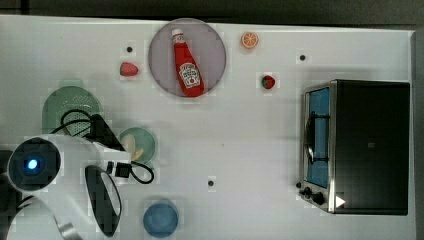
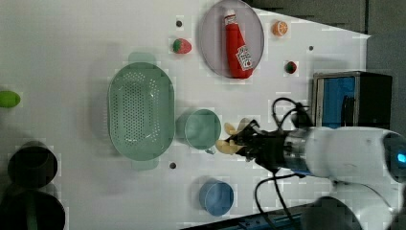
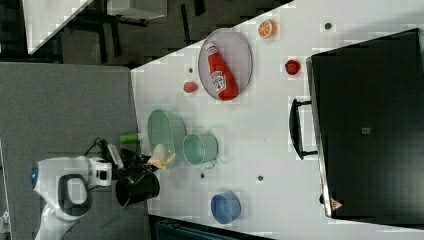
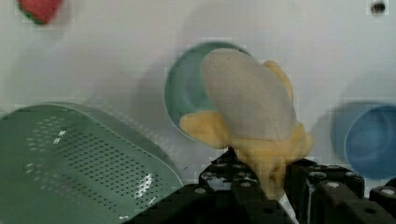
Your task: Pick Banana and place it in mug.
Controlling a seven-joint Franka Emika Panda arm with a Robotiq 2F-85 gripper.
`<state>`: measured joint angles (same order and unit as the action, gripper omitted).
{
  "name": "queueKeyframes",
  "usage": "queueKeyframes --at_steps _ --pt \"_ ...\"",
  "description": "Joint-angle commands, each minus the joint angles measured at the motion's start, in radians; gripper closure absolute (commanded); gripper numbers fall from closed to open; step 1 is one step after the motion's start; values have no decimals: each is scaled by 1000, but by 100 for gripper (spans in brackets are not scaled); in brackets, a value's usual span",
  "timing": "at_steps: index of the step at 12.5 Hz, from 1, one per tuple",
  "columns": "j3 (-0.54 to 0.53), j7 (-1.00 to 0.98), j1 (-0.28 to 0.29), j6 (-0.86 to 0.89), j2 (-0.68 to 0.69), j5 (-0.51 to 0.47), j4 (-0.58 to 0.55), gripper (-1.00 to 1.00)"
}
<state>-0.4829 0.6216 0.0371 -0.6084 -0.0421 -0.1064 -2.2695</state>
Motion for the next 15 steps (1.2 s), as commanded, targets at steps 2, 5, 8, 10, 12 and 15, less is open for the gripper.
queueKeyframes --at_steps 2,5,8,10,12,15 --pt "-5 213 -8 -92 145 96 8 46" --pt "-3 246 -8 -223 228 125 -3 46" --pt "3 271 -8 -308 274 154 -26 21" --pt "3 273 -8 -320 271 156 -32 -24" --pt "7 273 -8 -315 255 156 -33 -69" --pt "11 273 -10 -312 232 156 -35 -100"
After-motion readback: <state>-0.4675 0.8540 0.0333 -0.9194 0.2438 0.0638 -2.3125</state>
